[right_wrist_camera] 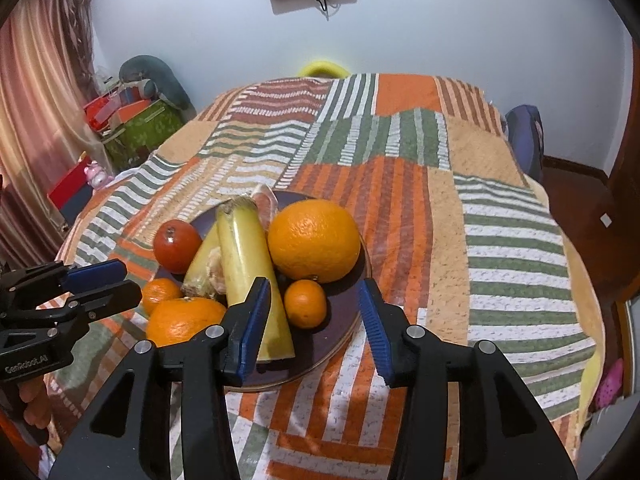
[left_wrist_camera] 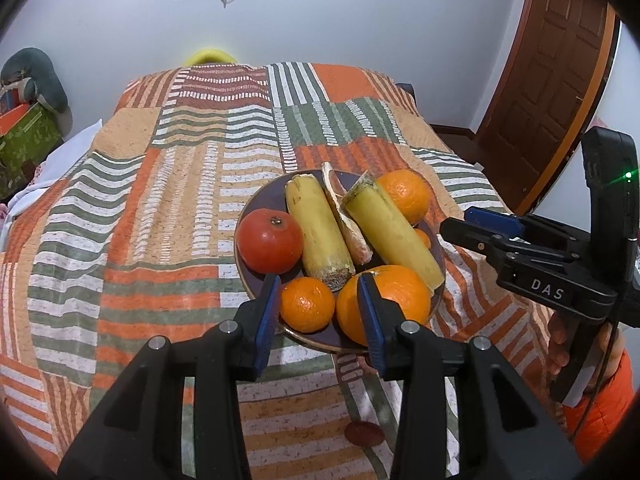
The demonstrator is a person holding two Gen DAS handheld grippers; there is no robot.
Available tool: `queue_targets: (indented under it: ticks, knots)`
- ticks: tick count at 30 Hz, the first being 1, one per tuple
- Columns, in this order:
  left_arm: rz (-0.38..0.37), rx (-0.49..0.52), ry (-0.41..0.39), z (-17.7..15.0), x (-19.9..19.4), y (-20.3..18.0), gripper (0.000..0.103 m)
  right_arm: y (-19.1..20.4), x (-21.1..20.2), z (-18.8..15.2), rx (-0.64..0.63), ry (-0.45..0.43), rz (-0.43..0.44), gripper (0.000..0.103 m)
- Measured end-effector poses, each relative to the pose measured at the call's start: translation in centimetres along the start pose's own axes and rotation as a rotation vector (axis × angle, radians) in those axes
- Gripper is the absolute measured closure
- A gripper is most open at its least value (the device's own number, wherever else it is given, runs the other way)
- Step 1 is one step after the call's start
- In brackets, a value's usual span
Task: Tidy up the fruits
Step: 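Carry the mandarin onto the plate and open the left tool while the right tool releases its mandarin there, then move the left tool to a dark red grape while the right tool approaches another grape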
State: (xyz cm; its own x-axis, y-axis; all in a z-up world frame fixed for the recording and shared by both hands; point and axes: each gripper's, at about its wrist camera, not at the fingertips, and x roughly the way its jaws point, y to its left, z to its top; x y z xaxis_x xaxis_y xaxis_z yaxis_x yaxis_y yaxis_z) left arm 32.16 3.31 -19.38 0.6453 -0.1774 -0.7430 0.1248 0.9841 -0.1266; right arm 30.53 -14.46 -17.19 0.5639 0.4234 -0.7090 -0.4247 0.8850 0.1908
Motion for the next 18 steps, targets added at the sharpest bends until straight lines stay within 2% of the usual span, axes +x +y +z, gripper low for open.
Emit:
queue_targets:
  ticks: [9,15,18]
  knots:
    - [0.019,0.013,-0.022,-1.2,-3.4,-0.7,0.059,1.2,-3.4,-0.1,-0.043,-0.040,-0.025,0.061]
    - [0.028,0.019,-0.006,-2.7,-4.7,-1.5,0.056,1.9,-5.6,-0.8,-0.060,-0.056,-0.029,0.060]
    - [0.032,0.019,0.019,-3.8,-4.8,-1.9,0.055,2.2,-6.4,-1.4,-0.065,-0.060,-0.031,0.056]
